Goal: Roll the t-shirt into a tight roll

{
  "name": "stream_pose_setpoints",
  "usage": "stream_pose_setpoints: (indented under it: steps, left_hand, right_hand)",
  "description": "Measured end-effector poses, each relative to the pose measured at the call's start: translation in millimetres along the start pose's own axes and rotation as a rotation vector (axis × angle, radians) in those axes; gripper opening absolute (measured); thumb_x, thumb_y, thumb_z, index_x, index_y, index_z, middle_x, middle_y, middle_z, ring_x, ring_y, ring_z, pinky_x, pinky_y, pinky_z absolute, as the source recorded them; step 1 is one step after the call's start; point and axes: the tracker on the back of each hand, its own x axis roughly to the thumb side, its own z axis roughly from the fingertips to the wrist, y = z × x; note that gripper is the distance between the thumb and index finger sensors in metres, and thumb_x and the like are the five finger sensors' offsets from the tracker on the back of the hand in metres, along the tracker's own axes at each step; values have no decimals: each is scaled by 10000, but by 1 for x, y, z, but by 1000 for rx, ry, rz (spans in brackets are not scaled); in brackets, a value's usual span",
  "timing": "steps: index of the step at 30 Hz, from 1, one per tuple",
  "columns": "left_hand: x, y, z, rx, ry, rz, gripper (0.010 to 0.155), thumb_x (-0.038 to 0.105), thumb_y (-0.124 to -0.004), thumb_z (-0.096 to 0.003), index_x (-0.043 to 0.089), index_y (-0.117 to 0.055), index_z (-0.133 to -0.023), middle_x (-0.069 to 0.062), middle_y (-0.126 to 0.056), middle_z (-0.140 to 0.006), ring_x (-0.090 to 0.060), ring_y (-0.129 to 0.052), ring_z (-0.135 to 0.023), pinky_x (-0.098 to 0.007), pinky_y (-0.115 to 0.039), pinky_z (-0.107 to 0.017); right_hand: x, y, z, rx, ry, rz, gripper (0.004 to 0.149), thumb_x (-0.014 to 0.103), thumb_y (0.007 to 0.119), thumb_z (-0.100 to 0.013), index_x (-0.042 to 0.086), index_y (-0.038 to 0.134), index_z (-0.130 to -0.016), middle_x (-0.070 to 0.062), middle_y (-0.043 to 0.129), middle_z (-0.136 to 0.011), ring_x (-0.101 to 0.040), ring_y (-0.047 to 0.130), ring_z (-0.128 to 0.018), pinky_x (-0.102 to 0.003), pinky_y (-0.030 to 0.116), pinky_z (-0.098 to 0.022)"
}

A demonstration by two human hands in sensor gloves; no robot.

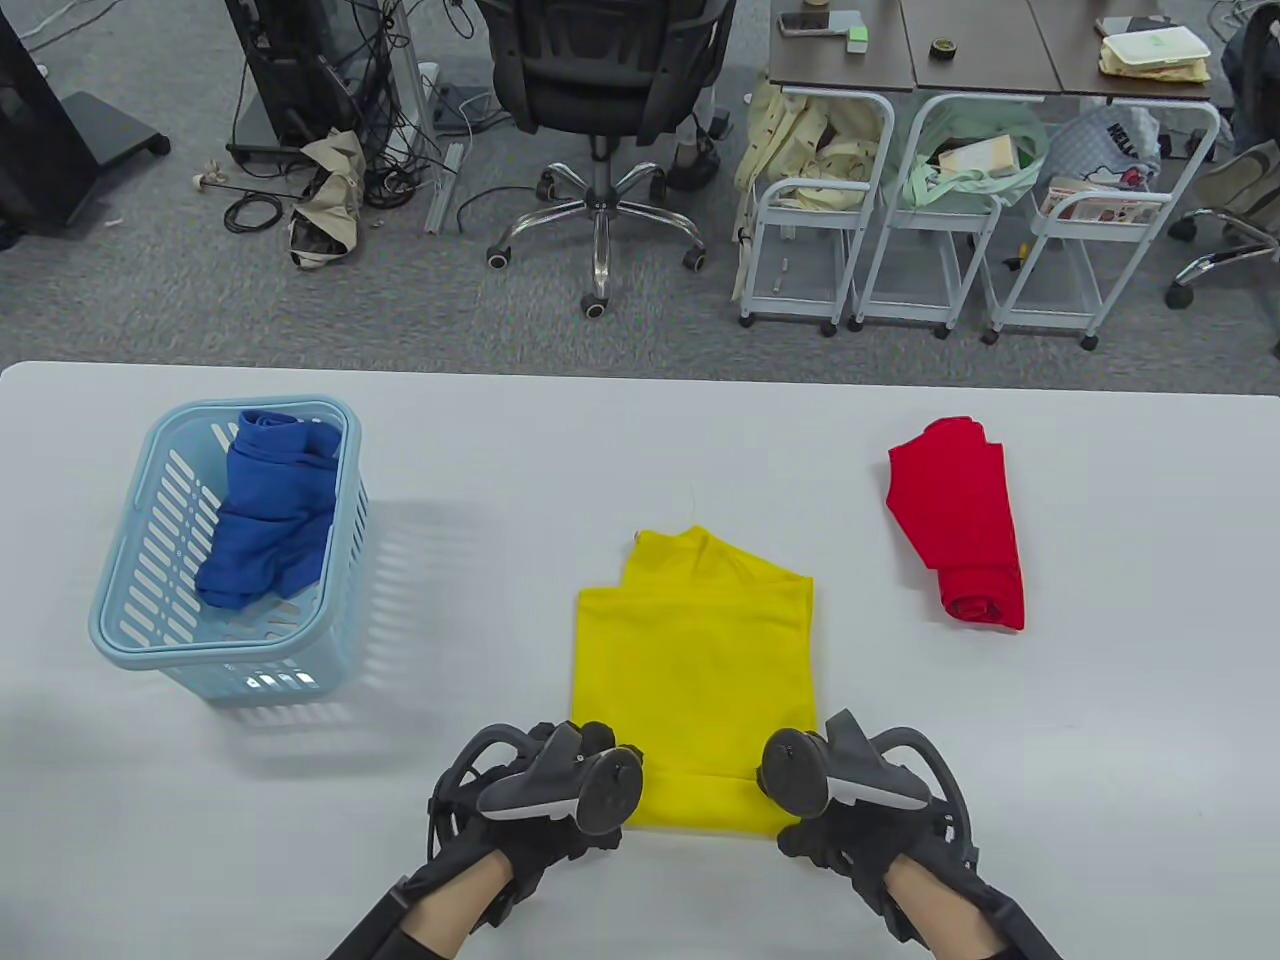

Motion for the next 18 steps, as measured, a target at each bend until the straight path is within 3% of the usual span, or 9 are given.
stream_pose_setpoints:
  steps: [7, 12, 15, 18]
  left_hand:
    - [1, 2, 0, 13, 25, -39, 657, 414, -758, -535, 292, -495, -1125, -75, -585, -1132, -303, -718, -960, -583, -577, -767]
    - [-6, 6, -1, 81, 49, -3, 507, 371, -686, -570, 307, -622, -1069, 5, -774, -1020, -239, -858, -851, -545, -650, -745]
    - [-20, 10, 3, 83, 43, 141, 479, 382, -691, -566, 293, -699, -1037, 20, -892, -923, -206, -954, -755, -530, -703, -718]
    - [-35, 11, 8, 54, -9, 412, 479, 395, -707, -560, 253, -749, -1016, 3, -960, -842, -208, -1000, -669, -523, -729, -694]
  right_hand:
    - [0, 4, 1, 28, 48, 12, 791, 450, 902, -437, 282, 408, -1031, -54, 446, -1072, -230, 748, -805, -521, 608, -658]
    - [3, -2, 0, -40, 68, 57, 545, 351, 777, -541, 311, 493, -1004, -29, 538, -1063, -260, 790, -825, -512, 624, -660]
    - [-11, -8, 2, -29, 24, -94, 475, 317, 739, -547, 285, 578, -992, -31, 647, -1021, -263, 855, -786, -504, 667, -634]
    - [-28, -7, 8, 18, -75, -318, 458, 318, 706, -546, 222, 625, -987, -66, 748, -944, -226, 928, -664, -474, 730, -568]
